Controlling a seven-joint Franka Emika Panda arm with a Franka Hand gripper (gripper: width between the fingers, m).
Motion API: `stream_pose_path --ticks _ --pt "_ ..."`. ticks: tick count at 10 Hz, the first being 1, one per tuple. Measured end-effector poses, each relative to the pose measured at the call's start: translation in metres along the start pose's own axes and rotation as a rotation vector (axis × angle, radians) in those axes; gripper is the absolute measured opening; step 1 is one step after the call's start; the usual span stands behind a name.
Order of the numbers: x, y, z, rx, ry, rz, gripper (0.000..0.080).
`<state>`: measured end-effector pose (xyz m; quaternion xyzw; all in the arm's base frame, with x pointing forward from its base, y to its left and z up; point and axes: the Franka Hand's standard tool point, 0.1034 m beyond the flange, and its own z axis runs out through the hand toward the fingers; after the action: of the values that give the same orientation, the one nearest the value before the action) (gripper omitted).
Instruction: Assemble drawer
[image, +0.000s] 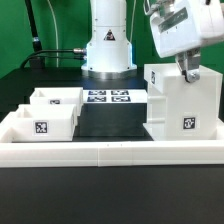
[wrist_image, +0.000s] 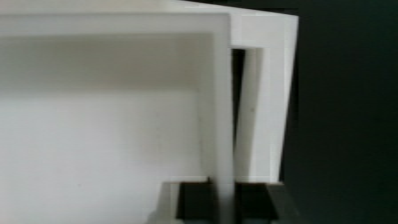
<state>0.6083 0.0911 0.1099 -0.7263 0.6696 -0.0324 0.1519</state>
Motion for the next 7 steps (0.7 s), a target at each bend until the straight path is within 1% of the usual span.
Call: stream_pose_path --ticks 1,3,4,5,6,7 --pt "0.002 -0.009 0.001 0.008 -0.002 0.01 0.0044" --pt "0.005 -0.024 0.004 0.01 -0.01 0.045 0.0044" --pt "0.002 -0.029 0.006 0.006 -0.018 0.063 0.0044" --pt "0.003 -0.033 0.008 0.001 -0.021 0.076 0.0044" --pt "0.003 -0.036 0.009 -0.016 -0.029 0.081 0.0044" --pt "0.003 -0.038 0.009 -0.016 -0.03 0.081 0.0044"
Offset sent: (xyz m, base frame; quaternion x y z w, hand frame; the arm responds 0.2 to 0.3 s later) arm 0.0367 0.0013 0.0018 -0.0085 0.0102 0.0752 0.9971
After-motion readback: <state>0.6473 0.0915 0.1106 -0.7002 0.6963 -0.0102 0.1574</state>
